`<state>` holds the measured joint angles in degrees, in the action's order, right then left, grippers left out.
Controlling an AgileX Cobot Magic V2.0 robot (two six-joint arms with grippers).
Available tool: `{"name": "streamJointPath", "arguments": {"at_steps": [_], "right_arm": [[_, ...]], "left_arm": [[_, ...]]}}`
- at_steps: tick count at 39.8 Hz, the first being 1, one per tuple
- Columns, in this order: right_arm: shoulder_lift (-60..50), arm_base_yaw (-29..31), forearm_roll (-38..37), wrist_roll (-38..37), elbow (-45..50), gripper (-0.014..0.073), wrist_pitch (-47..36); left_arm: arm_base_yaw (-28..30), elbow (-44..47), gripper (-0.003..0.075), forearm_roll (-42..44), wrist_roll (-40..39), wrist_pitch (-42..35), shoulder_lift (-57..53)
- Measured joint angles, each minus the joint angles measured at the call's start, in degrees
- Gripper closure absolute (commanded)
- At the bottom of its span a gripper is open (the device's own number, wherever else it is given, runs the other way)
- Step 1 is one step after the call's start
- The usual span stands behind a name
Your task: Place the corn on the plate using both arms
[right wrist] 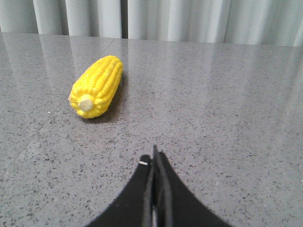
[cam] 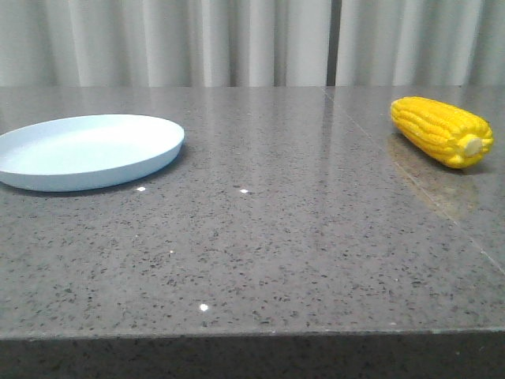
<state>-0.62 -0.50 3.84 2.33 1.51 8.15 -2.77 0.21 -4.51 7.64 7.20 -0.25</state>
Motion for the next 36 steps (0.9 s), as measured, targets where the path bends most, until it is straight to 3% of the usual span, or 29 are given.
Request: {"name": "streamJointPath", "arguments": {"at_steps": [22, 31, 36], "right_arm": [[0.0, 0.0, 0.0, 0.0, 0.0, 0.0656, -0.11], [0.0, 0.0, 0.0, 0.0, -0.32, 0.0654, -3.03], [0.0, 0.0, 0.0, 0.0, -6.29, 0.0654, 0.05]], "left_arm": [[0.0, 0.0, 0.0741, 0.62, 0.0, -0.12, 0.0], [0.0, -0.26, 0.0741, 2.06, 0.0, -11.56, 0.0], [0.0, -4.73, 0.0741, 2.06, 0.0, -10.77, 0.0]]}}
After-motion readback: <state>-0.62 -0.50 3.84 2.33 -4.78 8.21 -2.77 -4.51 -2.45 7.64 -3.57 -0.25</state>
